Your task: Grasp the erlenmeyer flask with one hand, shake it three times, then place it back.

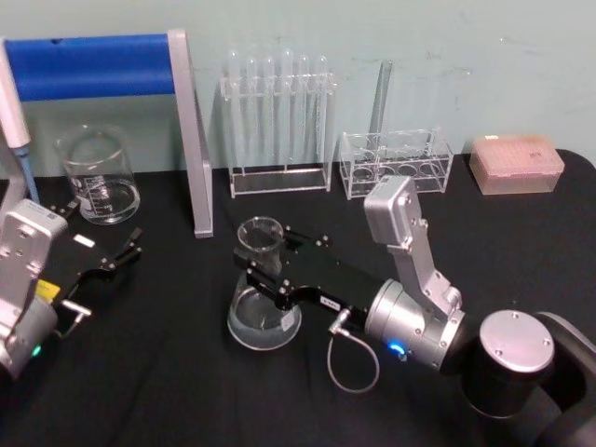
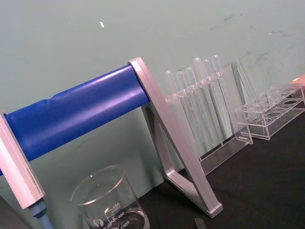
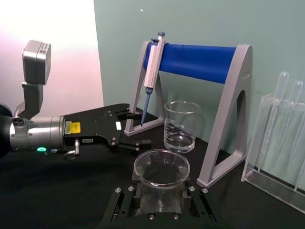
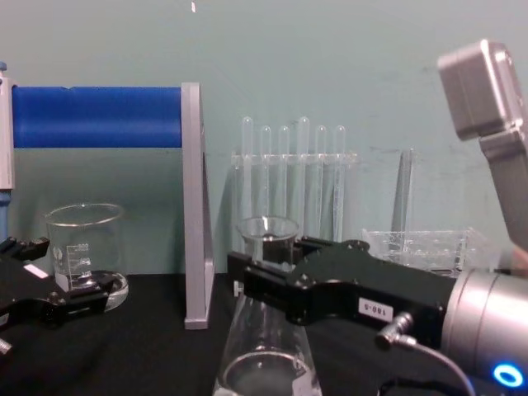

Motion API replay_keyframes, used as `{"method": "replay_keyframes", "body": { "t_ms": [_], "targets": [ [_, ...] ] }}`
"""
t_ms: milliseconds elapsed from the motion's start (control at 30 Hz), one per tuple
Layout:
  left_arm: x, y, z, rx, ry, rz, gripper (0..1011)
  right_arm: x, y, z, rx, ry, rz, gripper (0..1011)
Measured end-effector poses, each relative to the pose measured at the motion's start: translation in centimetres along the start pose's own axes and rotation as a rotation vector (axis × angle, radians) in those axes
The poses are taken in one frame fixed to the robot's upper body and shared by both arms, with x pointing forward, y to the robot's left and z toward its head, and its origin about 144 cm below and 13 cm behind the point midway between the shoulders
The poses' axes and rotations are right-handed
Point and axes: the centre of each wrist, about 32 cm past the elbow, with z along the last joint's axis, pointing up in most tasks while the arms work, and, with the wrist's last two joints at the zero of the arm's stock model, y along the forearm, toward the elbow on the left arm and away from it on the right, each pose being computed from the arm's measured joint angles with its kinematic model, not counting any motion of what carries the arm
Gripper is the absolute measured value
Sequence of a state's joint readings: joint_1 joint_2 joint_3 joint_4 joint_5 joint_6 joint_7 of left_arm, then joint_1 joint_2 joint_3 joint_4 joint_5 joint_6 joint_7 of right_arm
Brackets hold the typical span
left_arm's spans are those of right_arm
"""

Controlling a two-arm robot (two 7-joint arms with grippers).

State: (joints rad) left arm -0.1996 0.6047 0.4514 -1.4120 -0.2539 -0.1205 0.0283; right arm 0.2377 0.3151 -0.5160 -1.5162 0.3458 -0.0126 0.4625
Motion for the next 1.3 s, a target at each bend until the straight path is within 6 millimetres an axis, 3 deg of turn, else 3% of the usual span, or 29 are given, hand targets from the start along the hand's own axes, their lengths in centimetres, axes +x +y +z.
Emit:
{"method": "replay_keyframes", "body": {
  "t_ms": [500, 1300],
  "targets": [
    [0.0, 0.0, 0.0, 0.0, 0.0, 0.0, 1001, -0.1, 0.0, -1.5, -0.02, 0.028, 0.001, 450],
    [0.0, 0.0, 0.0, 0.0, 0.0, 0.0, 1001, -0.3, -0.1, -2.2, -0.042, 0.055, -0.004, 450]
  ]
}}
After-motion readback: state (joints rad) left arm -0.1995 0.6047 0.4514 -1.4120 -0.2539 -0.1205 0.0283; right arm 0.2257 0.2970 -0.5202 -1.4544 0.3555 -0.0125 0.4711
